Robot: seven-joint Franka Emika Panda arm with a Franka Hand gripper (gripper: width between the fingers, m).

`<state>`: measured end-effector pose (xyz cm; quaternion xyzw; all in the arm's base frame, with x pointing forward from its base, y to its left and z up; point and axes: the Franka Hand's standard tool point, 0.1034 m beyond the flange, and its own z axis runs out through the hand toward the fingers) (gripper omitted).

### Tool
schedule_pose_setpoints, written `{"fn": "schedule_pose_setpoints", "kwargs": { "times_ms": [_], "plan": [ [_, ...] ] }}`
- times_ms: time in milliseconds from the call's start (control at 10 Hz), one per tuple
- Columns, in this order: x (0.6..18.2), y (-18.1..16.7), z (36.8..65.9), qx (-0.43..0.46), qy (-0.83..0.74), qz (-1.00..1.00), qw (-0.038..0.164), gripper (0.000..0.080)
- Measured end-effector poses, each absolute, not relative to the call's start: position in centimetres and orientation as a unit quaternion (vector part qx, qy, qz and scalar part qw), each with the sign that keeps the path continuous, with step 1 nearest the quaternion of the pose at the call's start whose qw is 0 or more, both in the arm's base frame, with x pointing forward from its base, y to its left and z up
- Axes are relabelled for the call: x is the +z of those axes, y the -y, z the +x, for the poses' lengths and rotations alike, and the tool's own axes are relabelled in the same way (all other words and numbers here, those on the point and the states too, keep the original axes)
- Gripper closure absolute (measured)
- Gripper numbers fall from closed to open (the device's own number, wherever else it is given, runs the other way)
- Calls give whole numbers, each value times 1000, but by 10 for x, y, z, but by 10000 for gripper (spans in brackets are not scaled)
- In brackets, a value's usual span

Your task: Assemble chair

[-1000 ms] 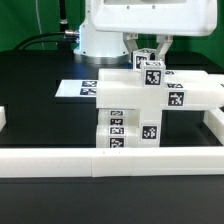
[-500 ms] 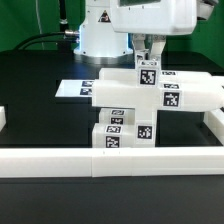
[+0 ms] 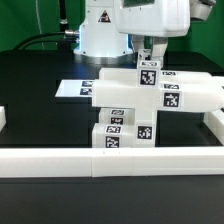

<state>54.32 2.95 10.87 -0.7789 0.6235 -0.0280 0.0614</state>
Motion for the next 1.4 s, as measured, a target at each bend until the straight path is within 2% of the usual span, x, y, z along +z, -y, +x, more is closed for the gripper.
{"fn": "schedule_pose_setpoints", "kwargs": {
  "times_ms": [100,200,300,600,1000,1400],
  "plan": [
    [110,-32,546,-21,-591,-804,56,232],
    [112,-31,548,-27,-543,-837,56,167],
    [111,-31,547,-29,-520,-852,54,155],
    [111,-31,547,-33,-439,-897,51,151],
    [113,-33,550,-39,-245,-968,33,151],
    [112,-35,549,-51,-155,-986,24,151]
  ]
}}
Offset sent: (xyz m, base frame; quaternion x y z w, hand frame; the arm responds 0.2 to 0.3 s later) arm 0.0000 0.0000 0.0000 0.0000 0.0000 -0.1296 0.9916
